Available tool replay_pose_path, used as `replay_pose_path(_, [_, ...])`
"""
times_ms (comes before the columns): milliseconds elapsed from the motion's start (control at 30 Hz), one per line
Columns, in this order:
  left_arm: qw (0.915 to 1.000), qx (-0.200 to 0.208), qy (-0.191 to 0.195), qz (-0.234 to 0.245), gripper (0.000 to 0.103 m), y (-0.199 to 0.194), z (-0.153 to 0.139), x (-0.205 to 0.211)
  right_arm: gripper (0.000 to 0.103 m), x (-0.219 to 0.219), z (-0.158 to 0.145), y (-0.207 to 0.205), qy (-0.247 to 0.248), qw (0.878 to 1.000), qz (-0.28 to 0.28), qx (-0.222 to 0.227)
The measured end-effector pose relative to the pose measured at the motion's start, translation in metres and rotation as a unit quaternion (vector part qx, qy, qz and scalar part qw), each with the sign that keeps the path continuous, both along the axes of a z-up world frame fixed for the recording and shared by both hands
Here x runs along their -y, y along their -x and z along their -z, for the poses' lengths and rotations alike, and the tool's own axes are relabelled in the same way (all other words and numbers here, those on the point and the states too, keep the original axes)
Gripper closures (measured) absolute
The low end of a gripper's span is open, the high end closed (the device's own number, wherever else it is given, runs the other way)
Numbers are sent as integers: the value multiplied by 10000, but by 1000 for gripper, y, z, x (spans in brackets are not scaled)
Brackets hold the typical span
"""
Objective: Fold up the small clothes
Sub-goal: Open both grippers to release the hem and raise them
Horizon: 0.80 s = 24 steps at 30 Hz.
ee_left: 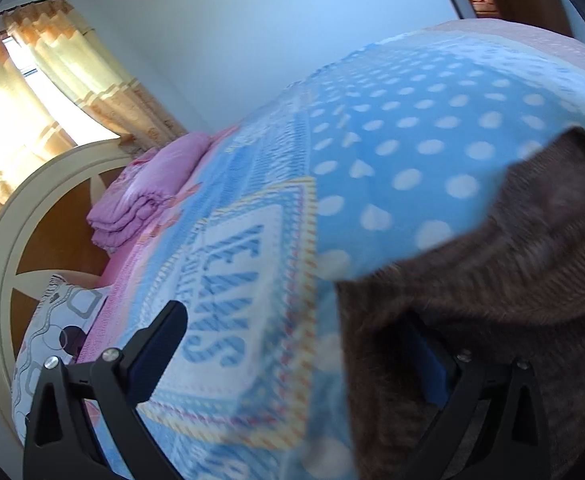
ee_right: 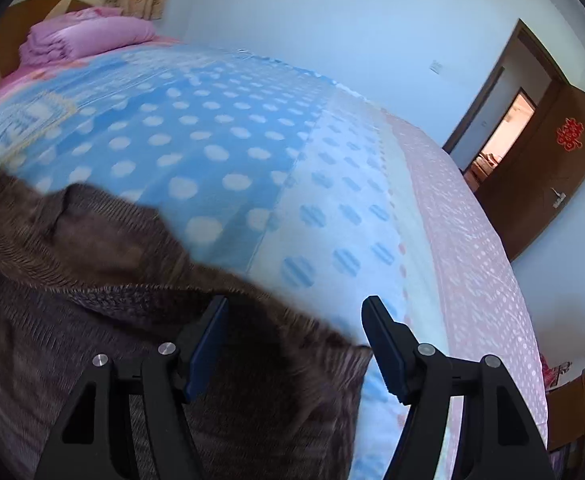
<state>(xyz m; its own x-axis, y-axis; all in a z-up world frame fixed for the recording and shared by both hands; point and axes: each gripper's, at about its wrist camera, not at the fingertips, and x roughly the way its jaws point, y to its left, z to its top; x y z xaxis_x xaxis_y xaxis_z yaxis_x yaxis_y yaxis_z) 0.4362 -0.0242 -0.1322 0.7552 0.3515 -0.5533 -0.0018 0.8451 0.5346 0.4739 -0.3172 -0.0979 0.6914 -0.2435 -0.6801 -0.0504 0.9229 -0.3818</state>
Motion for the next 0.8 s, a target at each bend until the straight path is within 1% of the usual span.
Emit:
replay_pose_path(33, [9999,-33,31,-108,0,-7,-1,-5,34,4,-1,-3,-32,9999,99,36])
replay_pose_path(133, [9984,-352,398,-191,0,-21,2,-21,34,16,-1,-3,-286,9991,299,67])
replay_pose_path(167, [9980,-433,421,-177,0,-23,5,-22,34,20,1,1,-387,9987,320,71])
replay_pose_path(267, [9971,-611,441,-77,0,-20,16,-24,34,29,6,14,-471,9981,385,35])
replay_pose_path(300, [9952,-840,497,55,0,-21,23,-23,34,33,7,19,-548,9977,395,22])
replay_pose_path(333, [9935,-1017,504,89,0,-21,29,-20,34,37,7,25,-699,9968,397,26])
replay_pose_path(367, [9933,-1000,584,13,0,-22,31,-22,34,40,5,32,-852,9956,398,59])
replay_pose_path(400, [9919,-1006,778,-65,0,-24,28,-24,34,43,3,39,-1016,9940,381,95])
replay_pose_path(467, [9894,-1104,934,-133,0,-29,25,-24,34,43,2,45,-1274,9916,233,-16])
replay_pose_path(567, [9828,-1145,1432,-229,0,-35,13,-26,34,37,0,49,-1167,9928,211,-171])
replay_pose_path(600, [9824,-1175,1426,-279,0,-34,11,-25,34,34,-2,54,-1176,9927,146,-211])
replay_pose_path(667, [9865,-1149,1140,-232,0,-29,8,-19,34,27,-1,63,-1168,9924,-71,-370])
replay_pose_path(733, [9893,-1257,737,-113,0,-26,11,-13,33,15,12,66,-944,9927,-297,-683])
replay_pose_path(767, [9880,-1403,637,-61,0,-26,14,-12,33,7,21,67,-722,9933,-380,-824])
replay_pose_path(800, [9856,-1533,715,-19,0,-26,16,-13,33,2,27,68,-509,9940,-428,-863])
